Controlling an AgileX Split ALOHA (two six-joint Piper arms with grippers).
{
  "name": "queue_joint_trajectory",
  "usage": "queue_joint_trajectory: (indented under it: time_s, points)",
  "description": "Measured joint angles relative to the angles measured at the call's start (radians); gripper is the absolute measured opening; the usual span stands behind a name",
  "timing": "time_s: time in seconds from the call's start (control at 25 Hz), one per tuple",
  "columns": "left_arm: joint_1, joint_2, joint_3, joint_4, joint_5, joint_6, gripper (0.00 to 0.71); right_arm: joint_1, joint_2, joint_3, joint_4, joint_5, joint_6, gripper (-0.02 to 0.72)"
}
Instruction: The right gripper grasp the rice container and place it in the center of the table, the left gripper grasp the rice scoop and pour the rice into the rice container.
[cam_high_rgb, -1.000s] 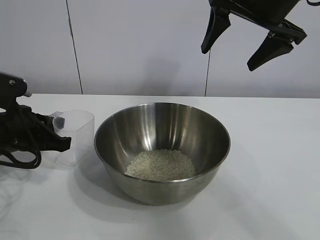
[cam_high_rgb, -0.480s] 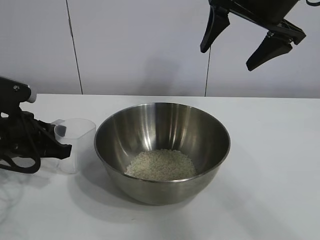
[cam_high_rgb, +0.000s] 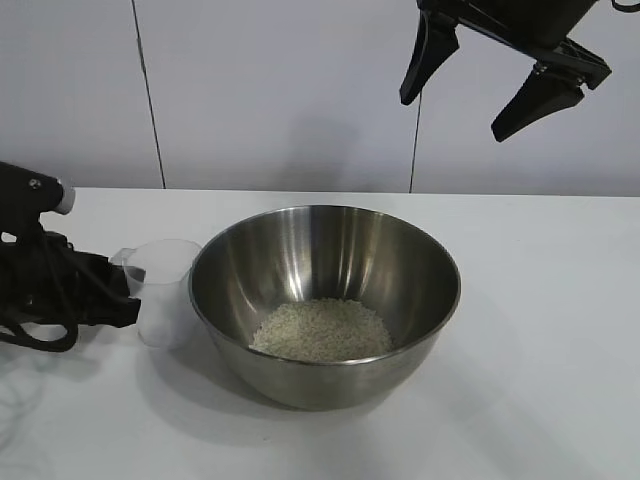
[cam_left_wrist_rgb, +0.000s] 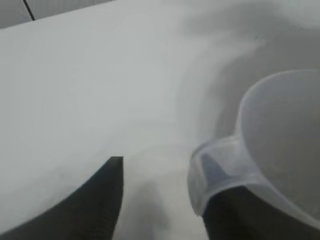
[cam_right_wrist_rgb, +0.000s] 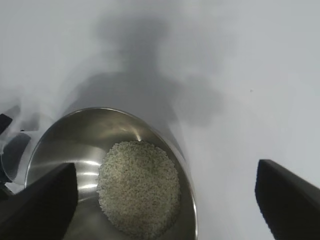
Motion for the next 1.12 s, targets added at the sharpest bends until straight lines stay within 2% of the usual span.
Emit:
queue_joint_trajectory:
  time_s: [0.16, 0.32, 0.4, 0.52, 0.6, 0.68, 0.72, 0.8, 0.92, 1.0, 1.12]
  points:
    - [0.000, -0.012, 0.077, -0.005, -0.083, -0.007, 0.596, 0.000, 0.000, 0.000, 0.001, 0.000, 0.000, 0.661]
    - [0.000, -0.097, 0.159, -0.065, -0.097, -0.017, 0.614, 0.000, 0.000, 0.000, 0.002, 0.000, 0.000, 0.661]
    - [0.000, -0.159, 0.183, -0.098, -0.079, -0.018, 0.625, 0.000, 0.000, 0.000, 0.002, 0.001, 0.000, 0.661]
    - [0.000, -0.285, 0.185, -0.121, 0.053, -0.028, 0.631, 0.000, 0.000, 0.000, 0.002, 0.001, 0.000, 0.661]
    - [0.000, -0.393, 0.168, -0.123, 0.201, -0.033, 0.633, 0.000, 0.000, 0.000, 0.002, 0.001, 0.000, 0.661]
    - [0.000, -0.495, 0.106, -0.123, 0.416, -0.039, 0.633, 0.000, 0.000, 0.000, 0.002, 0.001, 0.000, 0.661]
    - [0.000, -0.547, 0.064, -0.123, 0.557, -0.048, 0.633, 0.000, 0.000, 0.000, 0.002, 0.001, 0.000, 0.661]
    - [0.000, -0.622, -0.073, -0.124, 0.865, -0.093, 0.633, 0.000, 0.000, 0.000, 0.004, 0.001, 0.000, 0.661]
    - [0.000, -0.666, -0.316, -0.151, 1.250, -0.124, 0.633, 0.000, 0.000, 0.000, 0.007, 0.002, 0.000, 0.661]
    - [0.000, -0.668, -0.470, -0.213, 1.424, -0.081, 0.633, 0.000, 0.000, 0.000, 0.010, 0.003, 0.000, 0.661]
    - [0.000, -0.649, -0.660, -0.394, 1.649, 0.040, 0.655, 0.000, 0.000, 0.000, 0.020, 0.004, 0.000, 0.663]
